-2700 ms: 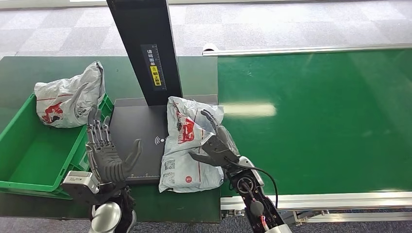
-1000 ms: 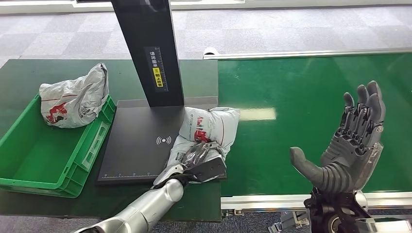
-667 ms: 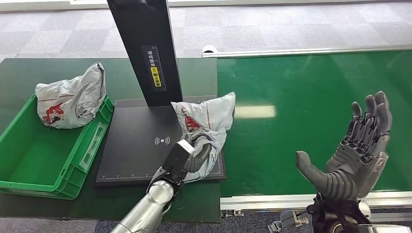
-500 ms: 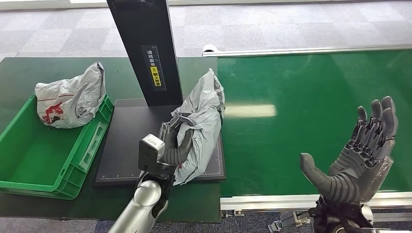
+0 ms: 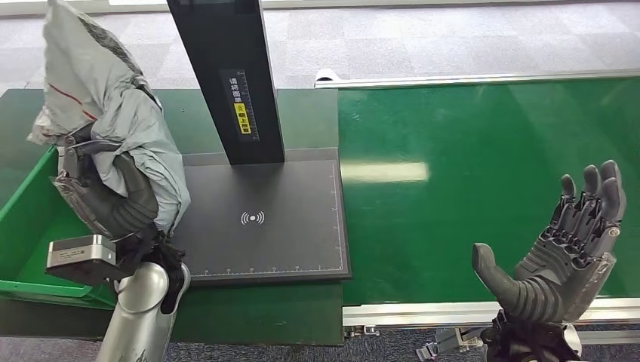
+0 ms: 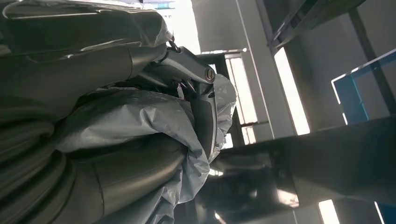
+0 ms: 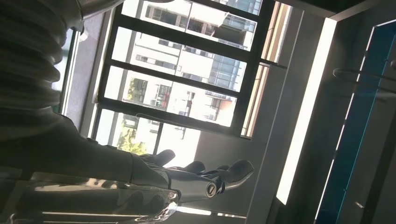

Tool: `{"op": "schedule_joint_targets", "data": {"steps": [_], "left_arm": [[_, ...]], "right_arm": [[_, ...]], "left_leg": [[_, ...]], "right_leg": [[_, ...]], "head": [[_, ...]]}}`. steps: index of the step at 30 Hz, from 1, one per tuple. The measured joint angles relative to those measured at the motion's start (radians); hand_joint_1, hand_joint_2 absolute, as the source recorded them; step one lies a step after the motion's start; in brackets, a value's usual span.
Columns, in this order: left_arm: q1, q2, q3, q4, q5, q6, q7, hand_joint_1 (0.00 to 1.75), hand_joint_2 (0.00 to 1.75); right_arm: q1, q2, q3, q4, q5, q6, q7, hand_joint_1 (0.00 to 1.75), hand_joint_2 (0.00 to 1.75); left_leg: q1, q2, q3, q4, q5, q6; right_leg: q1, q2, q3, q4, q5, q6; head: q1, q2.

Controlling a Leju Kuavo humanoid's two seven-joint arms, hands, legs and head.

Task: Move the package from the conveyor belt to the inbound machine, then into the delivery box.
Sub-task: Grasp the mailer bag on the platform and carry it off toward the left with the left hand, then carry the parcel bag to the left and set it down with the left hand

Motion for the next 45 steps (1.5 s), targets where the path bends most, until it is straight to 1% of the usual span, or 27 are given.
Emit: {"op": "schedule_joint_targets", "data": {"steps": [3, 5, 6, 8, 11, 13, 15, 16, 19, 22, 24, 25, 28, 29, 34, 38, 40, 43, 45], "left_arm": [[-0.02, 0.014, 0.051, 0.007, -0.024, 0.014, 0.008, 1.75, 1.75], [-0.056, 0.037, 0.097, 0.04, -0.007, 0.003, 0.045, 1.75, 1.75], [-0.082, 0.056, 0.122, 0.076, 0.011, -0.007, 0.065, 1.75, 1.75], [-0.155, 0.115, 0.177, 0.188, 0.034, -0.02, 0.095, 1.75, 1.75], [-0.272, 0.219, 0.26, 0.407, 0.023, -0.009, 0.105, 1.75, 1.75], [-0.332, 0.289, 0.3, 0.549, -0.018, 0.008, 0.112, 1.75, 1.75], [-0.373, 0.348, 0.323, 0.679, -0.093, 0.02, 0.139, 1.75, 1.75], [-0.387, 0.37, 0.329, 0.734, -0.136, 0.023, 0.16, 1.75, 1.75], [-0.417, 0.418, 0.342, 0.878, -0.242, 0.024, 0.248, 1.75, 1.75], [-0.438, 0.461, 0.349, 1.005, -0.287, 0.017, 0.336, 1.75, 1.75], [-0.445, 0.486, 0.353, 1.066, -0.294, 0.014, 0.358, 1.75, 1.75], [-0.447, 0.495, 0.356, 1.087, -0.293, 0.013, 0.36, 1.61, 1.75], [-0.455, 0.515, 0.37, 1.132, -0.273, 0.005, 0.344, 0.3, 1.75], [-0.459, 0.518, 0.377, 1.142, -0.258, -0.002, 0.33, 0.0, 1.75], [-0.479, 0.515, 0.433, 1.158, -0.139, -0.077, 0.197, 0.0, 1.75], [-0.489, 0.508, 0.46, 1.159, -0.118, -0.091, 0.173, 0.0, 1.75], [-0.49, 0.505, 0.47, 1.156, -0.089, -0.108, 0.131, 0.0, 1.75], [-0.49, 0.494, 0.481, 1.128, -0.009, -0.159, 0.037, 0.0, 1.75], [-0.489, 0.483, 0.482, 1.082, 0.047, -0.189, 0.004, 0.0, 1.75]], "right_arm": [[0.001, 0.0, -0.001, 0.0, -0.004, -0.002, -0.001, 0.0, 1.75], [0.003, 0.0, -0.001, 0.0, -0.007, -0.006, -0.001, 0.0, 1.75], [0.005, 0.0, -0.002, 0.0, -0.01, -0.008, 0.0, 0.0, 1.75], [0.009, -0.001, -0.006, 0.001, -0.018, -0.01, 0.001, 0.0, 1.75], [0.013, -0.004, -0.012, 0.005, -0.037, -0.01, 0.005, 0.0, 1.75], [0.017, -0.008, -0.016, 0.008, -0.049, -0.01, 0.007, 0.0, 1.75], [0.021, -0.013, -0.018, 0.009, -0.057, -0.01, 0.01, 0.0, 1.75], [0.022, -0.016, -0.019, 0.01, -0.06, -0.01, 0.012, 0.0, 1.75], [0.023, -0.024, -0.021, 0.01, -0.066, -0.01, 0.015, 0.0, 1.75], [0.024, -0.032, -0.023, 0.011, -0.072, -0.01, 0.02, 0.0, 1.75], [0.024, -0.037, -0.024, 0.013, -0.076, -0.01, 0.024, 0.0, 1.75], [0.023, -0.039, -0.025, 0.014, -0.077, -0.01, 0.027, 0.0, 1.75], [0.023, -0.043, -0.026, 0.018, -0.079, -0.01, 0.032, 0.0, 1.75], [0.023, -0.045, -0.026, 0.02, -0.08, -0.01, 0.033, 0.0, 1.75], [0.022, -0.051, -0.026, 0.028, -0.081, -0.01, 0.036, 0.0, 1.75], [0.022, -0.055, -0.026, 0.033, -0.082, -0.01, 0.036, 0.0, 1.75], [0.022, -0.056, -0.026, 0.036, -0.083, -0.01, 0.036, 0.0, 1.75], [0.021, -0.057, -0.026, 0.042, -0.084, -0.012, 0.037, 0.0, 1.75], [0.021, -0.058, -0.026, 0.048, -0.084, -0.015, 0.038, 0.0, 1.75]], "left_leg": [[0.0, 0.0, 0.0, 0.0, 0.0, 0.0], [0.0, 0.0, -0.001, 0.0, 0.0, 0.0], [0.0, 0.0, 0.0, 0.0, 0.0, 0.0], [0.0, 0.001, 0.0, 0.0, 0.0, -0.001], [0.002, 0.006, 0.0, 0.0, 0.001, -0.002], [0.003, 0.01, 0.0, 0.0, 0.001, -0.003], [0.003, 0.012, 0.0, 0.0, 0.001, -0.003], [0.003, 0.012, -0.001, 0.0, 0.001, -0.003], [0.003, 0.011, -0.003, 0.0, 0.001, -0.003], [0.003, 0.011, -0.004, 0.0, 0.001, -0.003], [0.003, 0.011, -0.005, 0.0, 0.001, -0.003], [0.003, 0.011, -0.005, 0.0, 0.001, -0.003], [0.003, 0.01, -0.005, 0.0, 0.001, -0.004], [0.003, 0.01, -0.005, 0.0, 0.001, -0.004], [0.003, 0.01, -0.005, 0.0, 0.001, -0.004], [0.003, 0.01, -0.005, 0.0, 0.001, -0.004], [0.003, 0.01, -0.005, 0.0, 0.001, -0.004], [0.003, 0.01, -0.005, 0.0, 0.001, -0.004], [0.003, 0.01, -0.005, 0.0, 0.001, -0.004]], "right_leg": [[0.0, 0.0, 0.0, 0.0, 0.0, 0.0], [0.0, 0.0, 0.0, 0.0, 0.0, 0.0], [0.0, 0.0, 0.0, 0.0, 0.0, 0.0], [0.0, 0.001, -0.001, 0.0, 0.001, -0.001], [0.002, 0.006, -0.003, 0.001, 0.002, -0.004], [0.003, 0.01, -0.005, 0.002, 0.003, -0.005], [0.004, 0.012, -0.006, 0.002, 0.003, -0.005], [0.004, 0.012, -0.006, 0.002, 0.003, -0.005], [0.003, 0.012, -0.008, 0.002, 0.003, -0.005], [0.003, 0.012, -0.009, 0.002, 0.003, -0.005], [0.003, 0.012, -0.009, 0.002, 0.003, -0.005], [0.003, 0.012, -0.009, 0.002, 0.003, -0.005], [0.003, 0.011, -0.009, 0.002, 0.003, -0.005], [0.003, 0.011, -0.009, 0.002, 0.003, -0.005], [0.003, 0.011, -0.009, 0.002, 0.003, -0.005], [0.003, 0.011, -0.009, 0.002, 0.003, -0.005], [0.003, 0.011, -0.009, 0.002, 0.003, -0.005], [0.003, 0.011, -0.009, 0.002, 0.003, -0.005], [0.003, 0.011, -0.009, 0.002, 0.003, -0.005]], "head": [[0.0, 0.0], [0.0, 0.0], [0.0, 0.0], [0.0, 0.0], [0.0, 0.0], [0.0, 0.0], [0.0, 0.0], [0.0, 0.0], [0.001, 0.0], [0.001, 0.0], [0.001, 0.0], [0.001, 0.0], [0.001, 0.0], [0.001, 0.0], [0.001, 0.0], [0.001, 0.0], [0.001, 0.0], [0.001, 0.0], [0.001, 0.0]]}}
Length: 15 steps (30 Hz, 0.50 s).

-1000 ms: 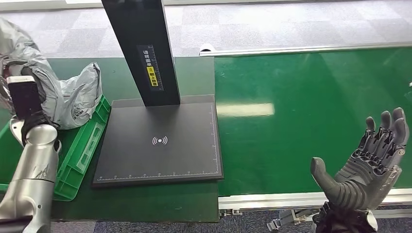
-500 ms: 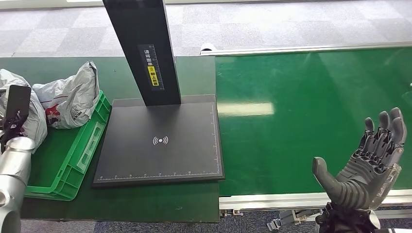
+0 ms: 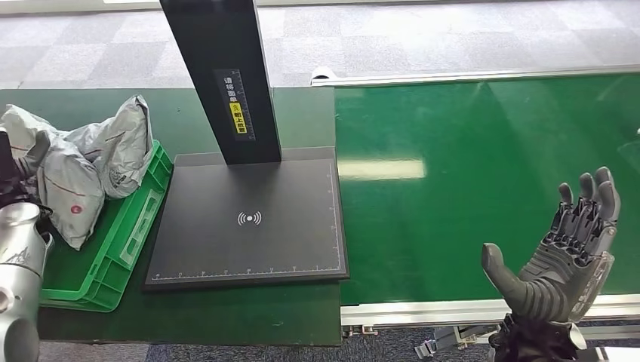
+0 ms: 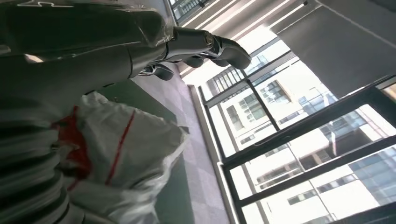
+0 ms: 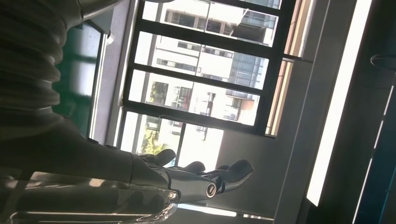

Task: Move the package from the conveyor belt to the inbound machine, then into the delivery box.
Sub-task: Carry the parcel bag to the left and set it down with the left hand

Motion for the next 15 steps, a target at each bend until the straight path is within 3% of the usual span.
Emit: {"op": "schedule_joint_targets", "data": {"steps": [5, 9, 15], "left_arm": [[0.006, -0.016, -0.007, -0.084, 0.077, -0.025, -0.009, 0.0, 1.75], [0.108, -0.059, -0.061, -0.393, 0.312, -0.074, -0.042, 0.0, 0.0], [0.322, -0.127, -0.145, -0.775, 0.443, -0.009, -0.088, 0.0, 0.0]], "right_arm": [[0.0, -0.002, 0.0, 0.006, 0.0, -0.002, 0.001, 0.0, 1.75], [0.002, -0.004, 0.004, 0.024, -0.003, -0.004, 0.002, 0.0, 1.75], [0.008, -0.006, 0.014, 0.042, -0.003, -0.011, 0.004, 0.0, 1.75]], "left_leg": [[0.0, 0.0, 0.0, 0.0, 0.0, 0.0], [0.0, 0.002, 0.0, 0.0, 0.0, 0.0], [0.0, 0.001, 0.0, 0.0, -0.002, 0.0]], "right_leg": [[0.0, 0.0, 0.0, 0.0, 0.0, 0.0], [0.0, 0.001, 0.0, 0.0, 0.0, 0.0], [0.0, 0.0, 0.0, -0.001, 0.0, 0.0]], "head": [[0.0, 0.0], [0.0, 0.0], [0.0, 0.0]]}}
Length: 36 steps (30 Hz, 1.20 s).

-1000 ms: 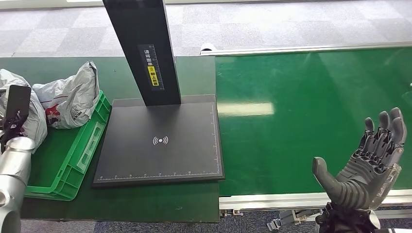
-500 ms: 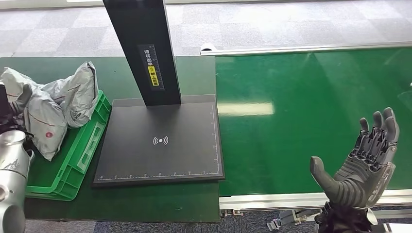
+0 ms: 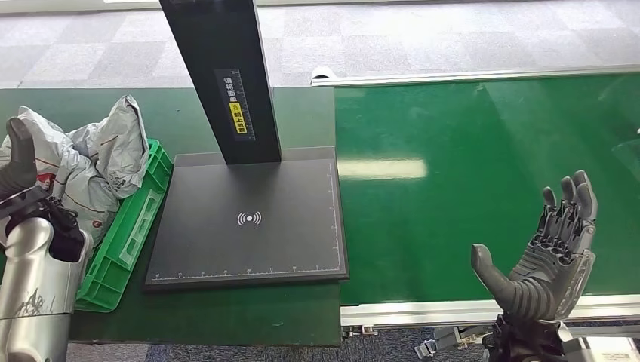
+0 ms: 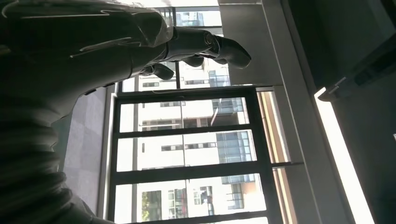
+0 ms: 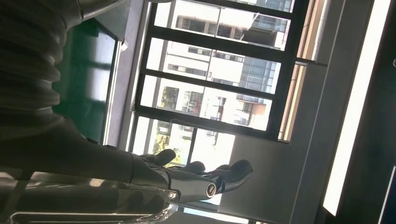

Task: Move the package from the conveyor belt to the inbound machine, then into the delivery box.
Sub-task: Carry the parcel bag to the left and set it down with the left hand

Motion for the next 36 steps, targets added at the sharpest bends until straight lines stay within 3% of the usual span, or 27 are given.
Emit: {"op": "schedule_joint_targets", "data": {"steps": [8, 13, 17, 21, 24, 26, 28, 36], "left_arm": [[0.091, -0.025, -0.052, -0.181, 0.041, -0.028, -0.029, 0.0, 0.0], [0.218, -0.096, -0.193, -0.303, -0.02, -0.073, -0.032, 0.0, 0.0], [0.338, -0.223, -0.419, -0.294, 0.023, -0.066, 0.005, 0.0, 0.0], [0.369, -0.352, -0.599, -0.148, 0.161, -0.119, 0.029, 0.0, 0.0], [0.347, -0.401, -0.724, -0.049, 0.18, -0.116, -0.014, 0.0, 0.0], [0.318, -0.409, -0.787, -0.006, 0.185, -0.089, -0.033, 0.0, 0.0], [0.292, -0.41, -0.83, 0.028, 0.199, -0.086, -0.037, 0.0, 0.0], [0.234, -0.41, -0.911, 0.104, 0.271, -0.153, -0.034, 0.0, 0.0]], "right_arm": [[0.004, -0.003, 0.002, 0.011, 0.0, -0.001, 0.006, 0.0, 1.75], [0.013, 0.0, 0.006, 0.023, 0.01, 0.017, 0.033, 0.0, 1.75], [0.013, 0.018, 0.044, 0.062, 0.023, 0.046, 0.055, 0.0, 0.0], [0.008, 0.057, 0.107, 0.098, 0.021, -0.007, 0.041, 0.0, 0.0], [-0.019, 0.103, 0.165, 0.137, -0.031, -0.247, -0.024, 0.0, 0.0], [-0.046, 0.121, 0.216, 0.171, -0.109, -0.441, -0.073, 0.0, 0.0], [-0.067, 0.129, 0.268, 0.203, -0.164, -0.54, -0.117, 0.0, 0.0], [-0.123, 0.133, 0.374, 0.296, -0.19, -0.603, -0.155, 0.0, 0.0]], "left_leg": [[0.0, 0.0, 0.002, 0.0, 0.0, 0.0], [-0.002, 0.0, 0.002, 0.0, -0.001, 0.001], [-0.004, -0.001, 0.002, 0.0, -0.003, 0.003], [-0.005, -0.005, 0.001, 0.0, -0.003, 0.003], [-0.004, -0.005, 0.002, 0.0, -0.002, 0.003], [-0.003, -0.004, 0.002, 0.0, -0.002, 0.003], [-0.003, -0.005, 0.003, 0.0, -0.001, 0.003], [-0.003, -0.005, 0.002, 0.0, -0.001, 0.003]], "right_leg": [[0.0, 0.0, 0.001, 0.0, 0.0, 0.0], [-0.002, 0.0, 0.001, 0.0, 0.0, 0.001], [-0.005, -0.001, 0.002, -0.001, -0.002, 0.003], [-0.005, -0.004, 0.003, -0.001, -0.002, 0.004], [-0.005, -0.004, 0.003, -0.001, -0.002, 0.004], [-0.004, -0.004, 0.004, -0.001, -0.002, 0.003], [-0.003, -0.004, 0.004, -0.001, -0.002, 0.003], [-0.003, -0.004, 0.004, 0.0, -0.002, 0.003]], "head": [[0.0, 0.0], [0.0, 0.0], [0.0, 0.0], [0.0, 0.0], [-0.001, 0.0], [-0.001, 0.0], [-0.001, 0.0], [-0.001, 0.0]]}}
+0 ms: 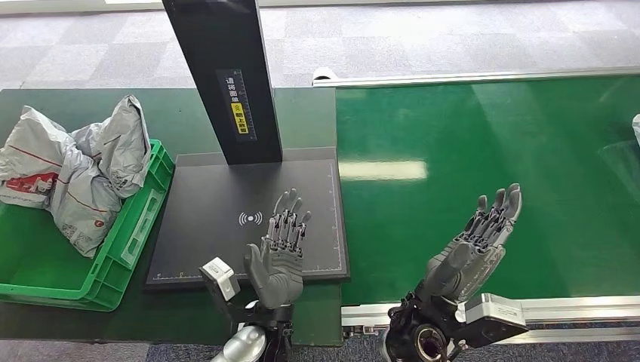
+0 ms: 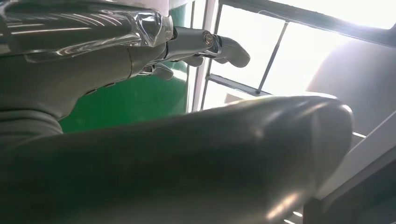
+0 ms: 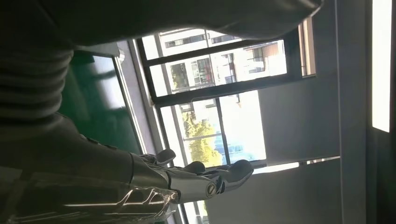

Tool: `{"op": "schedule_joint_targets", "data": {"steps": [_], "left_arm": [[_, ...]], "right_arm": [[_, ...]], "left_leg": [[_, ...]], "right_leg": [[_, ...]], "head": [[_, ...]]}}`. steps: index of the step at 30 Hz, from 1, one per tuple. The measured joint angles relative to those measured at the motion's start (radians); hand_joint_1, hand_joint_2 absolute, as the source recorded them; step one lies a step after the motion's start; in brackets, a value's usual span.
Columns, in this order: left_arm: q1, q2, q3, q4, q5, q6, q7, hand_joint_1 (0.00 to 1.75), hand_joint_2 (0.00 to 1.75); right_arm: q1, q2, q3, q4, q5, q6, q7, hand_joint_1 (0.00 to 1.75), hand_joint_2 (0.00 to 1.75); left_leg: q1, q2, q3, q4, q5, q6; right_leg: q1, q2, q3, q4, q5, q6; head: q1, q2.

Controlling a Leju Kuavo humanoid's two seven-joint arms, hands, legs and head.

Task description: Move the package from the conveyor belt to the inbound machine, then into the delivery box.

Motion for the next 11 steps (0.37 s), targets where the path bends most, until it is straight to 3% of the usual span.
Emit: {"op": "schedule_joint_targets", "data": {"steps": [5, 11], "left_arm": [[-0.008, -0.01, 0.005, 0.007, -0.123, 0.118, -0.009, 0.0, 0.0], [-0.029, -0.029, 0.01, 0.049, -0.09, 0.095, -0.01, 0.0, 0.0]], "right_arm": [[-0.027, 0.004, 0.026, 0.042, -0.058, 0.0, 0.0, 0.0, 0.0], [-0.058, 0.007, 0.063, 0.073, -0.115, 0.008, 0.001, 0.0, 0.0]], "left_leg": [[0.0, -0.001, 0.0, 0.0, 0.0, 0.0], [0.0, 0.0, 0.0, 0.0, 0.0, 0.0]], "right_leg": [[0.0, 0.0, 0.0, 0.0, 0.0, 0.0], [0.0, 0.0, 0.0, 0.0, 0.0, 0.0]], "head": [[0.0, 0.0], [0.0, 0.0]]}}
